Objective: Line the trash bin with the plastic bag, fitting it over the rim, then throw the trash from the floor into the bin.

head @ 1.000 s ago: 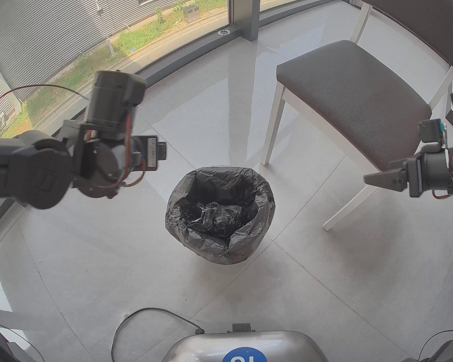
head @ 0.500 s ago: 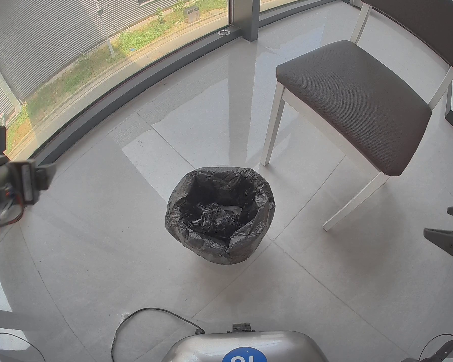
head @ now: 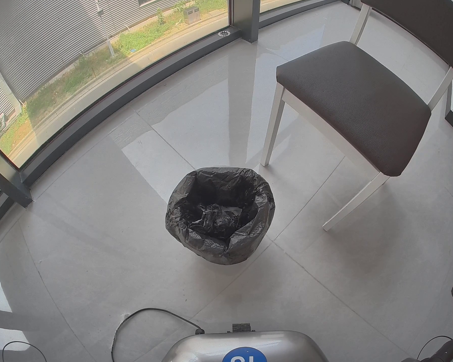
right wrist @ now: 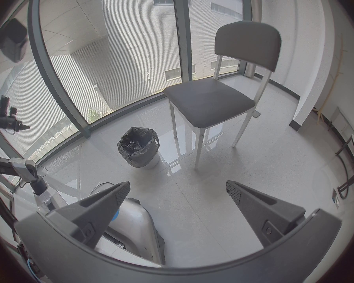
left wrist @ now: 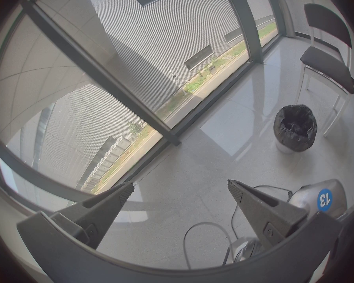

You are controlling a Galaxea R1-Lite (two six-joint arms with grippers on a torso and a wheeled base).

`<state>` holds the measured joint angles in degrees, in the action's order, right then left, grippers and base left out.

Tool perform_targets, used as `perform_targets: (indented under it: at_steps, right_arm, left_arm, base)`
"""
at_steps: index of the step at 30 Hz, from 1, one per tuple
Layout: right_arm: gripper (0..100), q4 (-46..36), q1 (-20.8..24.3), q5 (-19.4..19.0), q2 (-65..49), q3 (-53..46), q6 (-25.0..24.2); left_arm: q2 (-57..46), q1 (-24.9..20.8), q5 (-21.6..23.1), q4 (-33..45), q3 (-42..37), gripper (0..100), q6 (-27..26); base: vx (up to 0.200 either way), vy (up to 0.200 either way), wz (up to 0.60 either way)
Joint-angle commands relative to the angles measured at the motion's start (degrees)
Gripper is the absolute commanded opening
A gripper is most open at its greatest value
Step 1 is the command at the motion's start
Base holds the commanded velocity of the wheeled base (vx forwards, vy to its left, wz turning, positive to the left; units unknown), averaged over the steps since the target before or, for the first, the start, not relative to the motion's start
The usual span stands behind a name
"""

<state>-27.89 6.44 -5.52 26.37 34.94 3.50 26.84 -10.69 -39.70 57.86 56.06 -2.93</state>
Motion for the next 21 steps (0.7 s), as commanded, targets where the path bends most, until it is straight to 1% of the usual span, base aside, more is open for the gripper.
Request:
perform_targets:
  at_steps: [1, 4, 7, 8, 10, 11, 13, 14, 15, 16, 17, 18, 20, 21]
  right_arm:
    - [100, -5.4, -0.7, 2.1, -13.9, -2.6, 0.0]
    - [100, -5.7, -0.7, 2.4, -16.2, -4.2, -0.2]
    - [100, -4.9, -0.7, 2.4, -20.4, -8.0, -0.1]
    - [100, -4.5, -0.8, 2.9, -21.0, -9.1, -0.2]
    - [100, -2.3, -0.8, 6.3, -21.1, -10.7, -0.2]
    - [100, -0.8, -0.8, 7.3, -21.1, -11.2, 0.1]
    - [100, 2.7, -0.8, 8.3, -21.0, -13.8, 0.6]
    - [100, 2.9, -0.8, 8.3, -21.1, -13.9, 0.6]
    - [100, 6.2, -0.8, 9.7, -21.1, -17.0, 0.7]
    - [100, 7.9, -0.8, 11.2, -21.1, -18.6, 0.7]
    - [100, 8.6, -0.8, 11.9, -21.1, -19.3, 0.7]
    - [100, 13.6, -0.8, 15.5, -21.0, -23.4, 1.3]
    - [100, 22.4, -0.8, 19.5, -21.0, -29.2, 3.4]
    - [100, 26.8, -0.8, 20.4, -21.0, -32.3, 4.6]
  left_arm:
    - [-16.6, 7.5, 0.1, 10.1, 1.4, 100, -1.7]
    - [-19.5, 9.5, 0.1, 11.7, 0.7, 100, -1.6]
    - [-23.2, 9.3, 1.0, 10.3, -2.6, 100, -1.1]
    - [-23.7, 9.4, 1.8, 10.0, -3.5, 100, -0.8]
    - [-25.7, 10.0, 5.4, 5.7, -6.9, 100, 0.6]
    - [-26.5, 10.3, 7.3, 3.6, -8.4, 100, 1.2]
    - [-26.8, 10.7, 10.1, -0.8, -11.9, 100, 2.2]
    - [-26.8, 10.7, 10.3, -1.2, -12.2, 100, 2.3]
    - [-26.8, 10.7, 12.2, -5.9, -15.5, 100, 3.2]
    - [-26.8, 10.7, 13.4, -8.5, -17.0, 100, 3.3]
    - [-26.8, 10.7, 14.0, -9.5, -17.7, 100, 3.4]
    - [-26.8, 10.7, 17.5, -15.4, -21.6, 100, 4.7]
    - [-26.8, 10.7, 21.2, -25.1, -27.7, 100, 5.5]
    - [-26.8, 10.7, 22.5, -30.3, -30.3, 100, 5.3]
  base:
    - [0.0, 0.0, 0.0]
    - [0.0, 0.0, 0.0]
    - [0.0, 0.0, 0.0]
    - [0.0, 0.0, 0.0]
    - [0.0, 0.0, 0.0]
    - [0.0, 0.0, 0.0]
    - [0.0, 0.0, 0.0]
    - [0.0, 0.0, 0.0]
    - [0.0, 0.0, 0.0]
    - [0.0, 0.0, 0.0]
    - [0.0, 0.0, 0.0]
    - [0.0, 0.0, 0.0]
    - [0.0, 0.0, 0.0]
    - [0.0, 0.0, 0.0]
